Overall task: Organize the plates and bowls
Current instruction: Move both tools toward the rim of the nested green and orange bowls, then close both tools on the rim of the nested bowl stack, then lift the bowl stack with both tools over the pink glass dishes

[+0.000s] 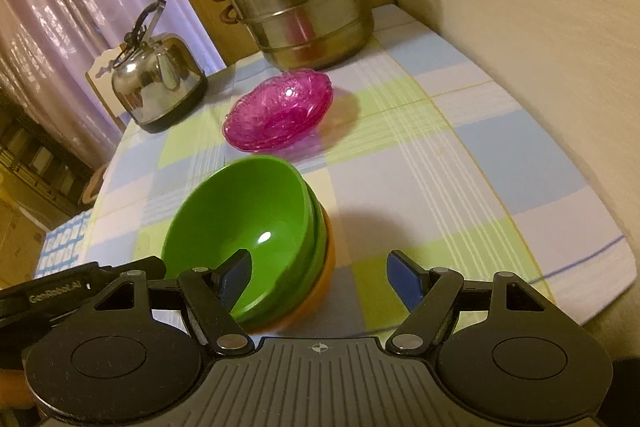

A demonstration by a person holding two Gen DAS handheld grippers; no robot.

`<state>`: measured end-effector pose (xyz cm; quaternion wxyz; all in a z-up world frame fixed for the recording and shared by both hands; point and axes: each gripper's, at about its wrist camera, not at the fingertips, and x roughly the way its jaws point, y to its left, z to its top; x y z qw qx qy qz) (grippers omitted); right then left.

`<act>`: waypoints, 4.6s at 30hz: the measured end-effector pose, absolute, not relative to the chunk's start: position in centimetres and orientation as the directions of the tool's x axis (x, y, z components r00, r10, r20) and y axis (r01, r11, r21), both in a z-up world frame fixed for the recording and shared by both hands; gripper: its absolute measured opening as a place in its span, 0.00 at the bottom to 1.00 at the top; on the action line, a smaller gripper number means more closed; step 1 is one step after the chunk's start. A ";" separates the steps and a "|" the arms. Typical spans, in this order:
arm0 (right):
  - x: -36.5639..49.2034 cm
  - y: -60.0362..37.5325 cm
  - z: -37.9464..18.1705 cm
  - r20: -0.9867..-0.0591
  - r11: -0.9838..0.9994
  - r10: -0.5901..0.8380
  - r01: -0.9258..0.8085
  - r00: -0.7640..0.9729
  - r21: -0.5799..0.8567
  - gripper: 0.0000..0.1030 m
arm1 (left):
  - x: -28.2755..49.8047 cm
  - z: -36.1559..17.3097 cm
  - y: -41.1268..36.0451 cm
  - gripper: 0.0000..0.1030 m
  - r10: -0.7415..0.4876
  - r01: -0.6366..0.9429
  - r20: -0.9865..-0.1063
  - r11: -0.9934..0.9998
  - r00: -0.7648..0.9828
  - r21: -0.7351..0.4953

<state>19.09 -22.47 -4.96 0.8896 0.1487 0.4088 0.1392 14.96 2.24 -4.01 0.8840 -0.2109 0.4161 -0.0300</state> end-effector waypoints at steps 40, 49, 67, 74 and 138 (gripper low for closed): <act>25.5 -19.4 -9.6 -0.812 0.917 0.393 -0.125 0.432 0.378 0.47 | 19.4 -8.0 1.9 0.27 -0.332 -0.076 -0.798 0.903 0.503 -0.423; 25.6 -19.5 -10.3 -0.806 0.900 0.426 -0.108 0.411 0.421 0.47 | 19.5 -8.0 1.7 0.27 -0.326 -0.069 -0.803 0.909 0.499 -0.412; 25.1 -19.7 -10.5 -0.806 0.907 0.403 -0.075 0.433 0.414 0.29 | 19.1 -7.6 0.9 0.26 -0.292 -0.054 -0.812 0.928 0.506 -0.368; 25.0 -19.7 -10.6 -0.804 0.902 0.412 -0.065 0.428 0.428 0.28 | 19.2 -7.3 1.0 0.26 -0.282 -0.053 -0.812 0.933 0.510 -0.357; 44.6 -16.1 -3.9 -0.718 0.908 0.383 -0.094 0.581 0.408 0.28 | 39.6 -2.5 3.1 0.24 -0.249 -0.009 -0.744 0.946 0.620 -0.325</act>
